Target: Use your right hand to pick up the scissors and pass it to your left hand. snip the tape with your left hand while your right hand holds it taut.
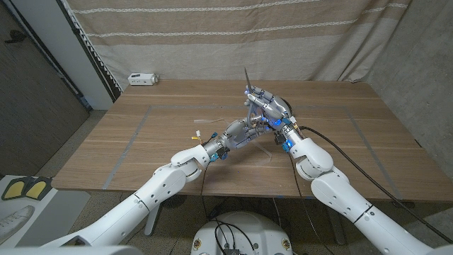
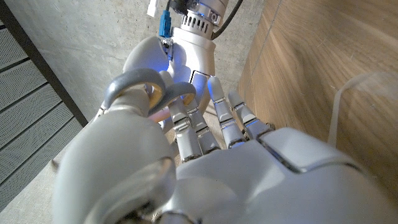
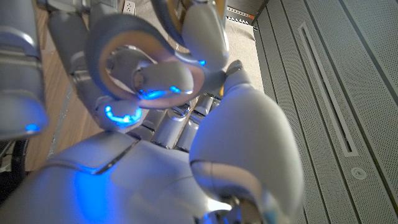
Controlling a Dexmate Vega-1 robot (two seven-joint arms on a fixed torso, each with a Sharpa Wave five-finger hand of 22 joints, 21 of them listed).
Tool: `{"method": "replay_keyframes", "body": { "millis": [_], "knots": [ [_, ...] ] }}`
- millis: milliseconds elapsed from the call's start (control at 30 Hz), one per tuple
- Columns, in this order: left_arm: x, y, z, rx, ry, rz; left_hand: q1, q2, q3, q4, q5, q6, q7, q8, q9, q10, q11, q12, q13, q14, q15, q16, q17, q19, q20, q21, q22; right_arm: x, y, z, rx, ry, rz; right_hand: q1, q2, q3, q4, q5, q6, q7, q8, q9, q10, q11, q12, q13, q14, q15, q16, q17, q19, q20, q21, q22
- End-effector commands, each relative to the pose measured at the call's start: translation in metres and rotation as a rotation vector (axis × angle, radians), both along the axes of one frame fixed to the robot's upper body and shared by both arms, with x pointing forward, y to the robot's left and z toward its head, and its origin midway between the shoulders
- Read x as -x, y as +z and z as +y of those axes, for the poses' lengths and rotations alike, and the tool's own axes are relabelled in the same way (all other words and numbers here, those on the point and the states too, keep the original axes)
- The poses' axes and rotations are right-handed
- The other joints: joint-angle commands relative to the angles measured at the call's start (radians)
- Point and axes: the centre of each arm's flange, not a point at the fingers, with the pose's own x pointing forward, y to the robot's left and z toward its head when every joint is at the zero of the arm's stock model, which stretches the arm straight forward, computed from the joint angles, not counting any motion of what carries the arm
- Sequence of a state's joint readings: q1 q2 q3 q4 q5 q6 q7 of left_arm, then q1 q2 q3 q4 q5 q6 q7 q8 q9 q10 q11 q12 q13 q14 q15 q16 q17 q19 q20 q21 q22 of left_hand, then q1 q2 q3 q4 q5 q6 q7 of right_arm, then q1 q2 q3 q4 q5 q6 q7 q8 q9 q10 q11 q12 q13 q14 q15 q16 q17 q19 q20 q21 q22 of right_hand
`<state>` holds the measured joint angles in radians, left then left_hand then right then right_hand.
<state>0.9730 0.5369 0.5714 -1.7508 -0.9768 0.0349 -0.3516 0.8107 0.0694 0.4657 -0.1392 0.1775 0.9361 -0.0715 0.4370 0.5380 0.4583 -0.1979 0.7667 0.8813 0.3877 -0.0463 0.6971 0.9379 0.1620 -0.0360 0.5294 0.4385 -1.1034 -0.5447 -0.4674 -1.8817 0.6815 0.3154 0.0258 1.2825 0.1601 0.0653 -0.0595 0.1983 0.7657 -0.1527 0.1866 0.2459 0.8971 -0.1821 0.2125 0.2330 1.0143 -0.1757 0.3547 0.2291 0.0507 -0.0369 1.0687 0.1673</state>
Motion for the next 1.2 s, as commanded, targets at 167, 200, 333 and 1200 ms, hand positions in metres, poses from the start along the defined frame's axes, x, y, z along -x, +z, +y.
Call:
{"method": "replay_keyframes", "body": {
  "millis": [167,200,333,1200],
  "knots": [
    [-0.002,-0.003,0.001,0.008,0.006,0.021,0.081,0.117,0.06,0.063,0.0,0.004,-0.001,0.021,0.024,0.026,-0.01,0.018,0.118,0.009,-0.175,0.008,0.003,-0.001,-0.007,0.015,0.004,-0.009,0.002,-0.006,0.014,0.058,0.003,-0.116,0.014,-0.024,0.027,0.022,-0.008,-0.041,0.015,-0.007,-0.108,0.002,-0.007,0.009,-0.292,-0.047,-0.045,0.037,-0.053,0.058,-0.072,0.005],
    [-0.003,-0.003,0.002,0.006,0.007,0.022,0.081,0.117,0.061,0.064,0.0,0.003,0.0,0.022,0.026,0.026,-0.01,0.018,0.118,0.01,-0.175,0.007,0.001,-0.001,-0.006,0.016,0.004,-0.009,0.002,-0.007,0.012,0.06,0.005,-0.135,0.016,-0.025,0.032,0.026,-0.008,-0.044,0.015,-0.009,-0.157,-0.002,-0.015,0.008,-0.345,-0.045,-0.055,0.042,-0.061,0.068,-0.087,0.005],
    [-0.003,-0.003,0.002,0.004,0.007,0.022,0.082,0.115,0.058,0.061,0.0,0.003,-0.003,0.029,0.035,0.026,-0.01,0.017,0.118,0.01,-0.175,0.009,0.001,-0.001,-0.008,0.018,0.005,-0.011,0.003,-0.008,0.016,0.062,-0.002,-0.186,0.014,-0.028,0.041,0.037,-0.054,-0.038,0.007,-0.016,-0.264,0.008,-0.016,0.006,-0.483,-0.037,-0.088,0.051,-0.079,0.088,-0.131,0.005],
    [0.0,-0.003,0.01,0.024,0.022,0.019,0.08,0.11,0.053,0.054,-0.001,0.005,-0.01,0.061,0.074,0.032,-0.013,0.009,0.115,0.006,-0.174,0.009,-0.008,-0.009,-0.009,0.031,0.008,-0.014,0.006,-0.026,-0.054,0.016,-0.008,-0.305,-0.009,-0.055,0.053,0.07,-0.356,-0.001,-0.002,-0.026,-0.551,0.034,-0.016,-0.009,-0.669,-0.014,-0.142,0.032,-0.093,0.107,-0.235,0.005]
  ]
}}
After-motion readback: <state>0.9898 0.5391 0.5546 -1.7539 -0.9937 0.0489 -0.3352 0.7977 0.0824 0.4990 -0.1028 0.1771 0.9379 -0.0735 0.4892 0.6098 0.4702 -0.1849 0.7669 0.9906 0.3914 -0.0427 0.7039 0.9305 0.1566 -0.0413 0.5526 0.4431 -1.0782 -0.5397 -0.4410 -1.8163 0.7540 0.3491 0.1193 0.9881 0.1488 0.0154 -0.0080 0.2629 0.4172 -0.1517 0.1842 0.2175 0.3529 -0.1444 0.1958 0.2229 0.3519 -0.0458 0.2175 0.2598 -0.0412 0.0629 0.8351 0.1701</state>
